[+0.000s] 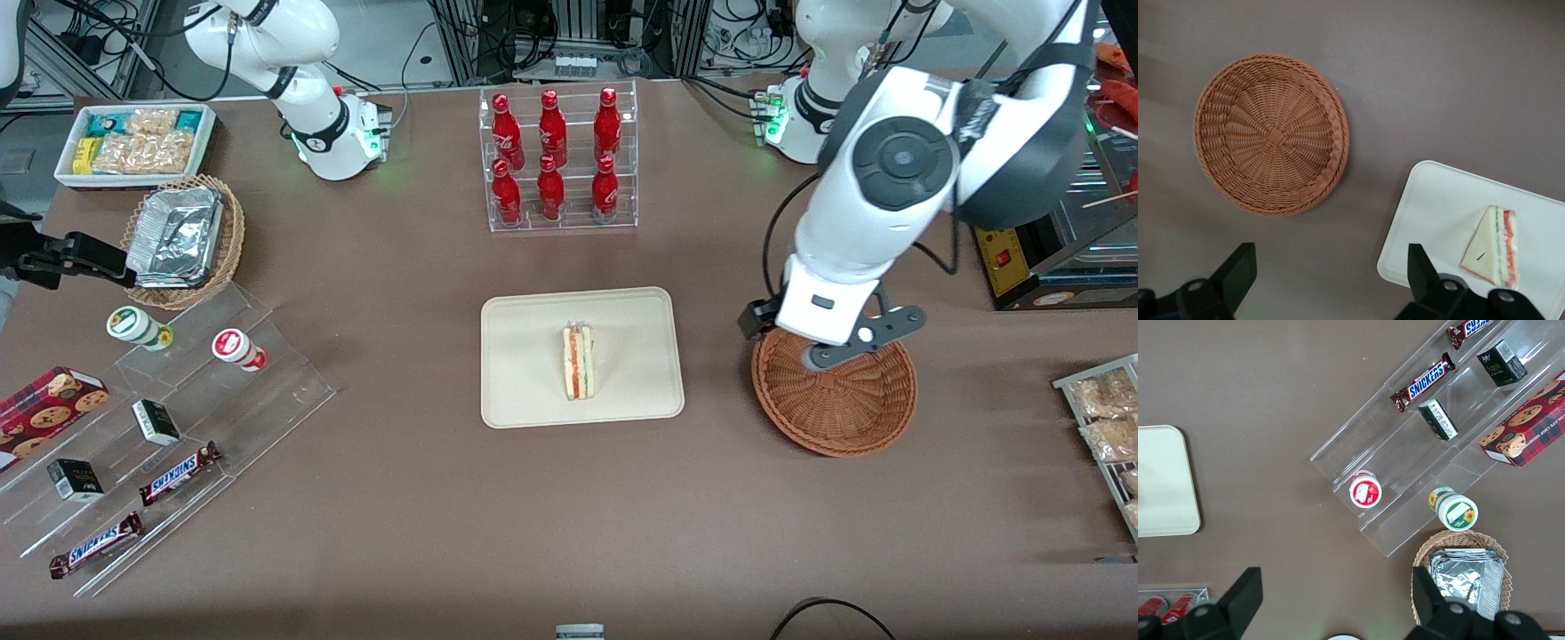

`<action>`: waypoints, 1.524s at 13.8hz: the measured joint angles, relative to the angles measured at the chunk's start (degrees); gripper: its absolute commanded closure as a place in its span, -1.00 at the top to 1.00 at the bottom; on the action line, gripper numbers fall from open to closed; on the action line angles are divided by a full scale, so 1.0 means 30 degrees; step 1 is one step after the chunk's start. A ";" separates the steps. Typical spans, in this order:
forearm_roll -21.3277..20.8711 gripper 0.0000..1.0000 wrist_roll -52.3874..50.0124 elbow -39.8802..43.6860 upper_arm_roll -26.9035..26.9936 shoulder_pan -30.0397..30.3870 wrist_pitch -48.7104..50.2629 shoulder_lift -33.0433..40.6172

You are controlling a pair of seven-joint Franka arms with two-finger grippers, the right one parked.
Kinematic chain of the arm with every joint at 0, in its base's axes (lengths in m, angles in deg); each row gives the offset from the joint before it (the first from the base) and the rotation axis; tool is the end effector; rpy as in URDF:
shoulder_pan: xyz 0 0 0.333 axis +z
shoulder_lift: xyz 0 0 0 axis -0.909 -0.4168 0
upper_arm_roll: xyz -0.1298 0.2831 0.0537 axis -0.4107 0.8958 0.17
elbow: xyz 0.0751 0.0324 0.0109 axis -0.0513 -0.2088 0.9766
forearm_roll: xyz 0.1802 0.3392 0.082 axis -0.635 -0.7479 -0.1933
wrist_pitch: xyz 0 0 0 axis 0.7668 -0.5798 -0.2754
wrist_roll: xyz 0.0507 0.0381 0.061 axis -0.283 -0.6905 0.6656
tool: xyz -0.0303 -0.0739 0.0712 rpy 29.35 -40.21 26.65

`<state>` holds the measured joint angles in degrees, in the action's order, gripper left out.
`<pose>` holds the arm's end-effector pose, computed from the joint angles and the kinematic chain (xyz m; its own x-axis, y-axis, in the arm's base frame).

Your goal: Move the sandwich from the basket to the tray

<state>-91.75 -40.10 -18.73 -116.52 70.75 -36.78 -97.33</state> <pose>0.5833 -0.2408 0.5377 0.9419 0.3355 -0.0135 0.3329 -0.9384 -0.0924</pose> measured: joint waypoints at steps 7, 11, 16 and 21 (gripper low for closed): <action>0.3089 1.00 0.8989 -0.0332 0.6548 -0.0995 0.2437 0.3008; 0.3490 1.00 1.2834 -0.1444 0.9624 -0.1557 0.2631 0.4532; 0.4352 1.00 1.3262 -0.1427 1.0246 -0.1747 0.2577 0.4496; 0.4315 1.00 1.3294 -0.1272 1.0247 -0.2340 0.2579 0.4576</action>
<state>-78.80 -0.21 -22.55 -85.78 63.73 -29.04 -83.61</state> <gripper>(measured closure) 0.000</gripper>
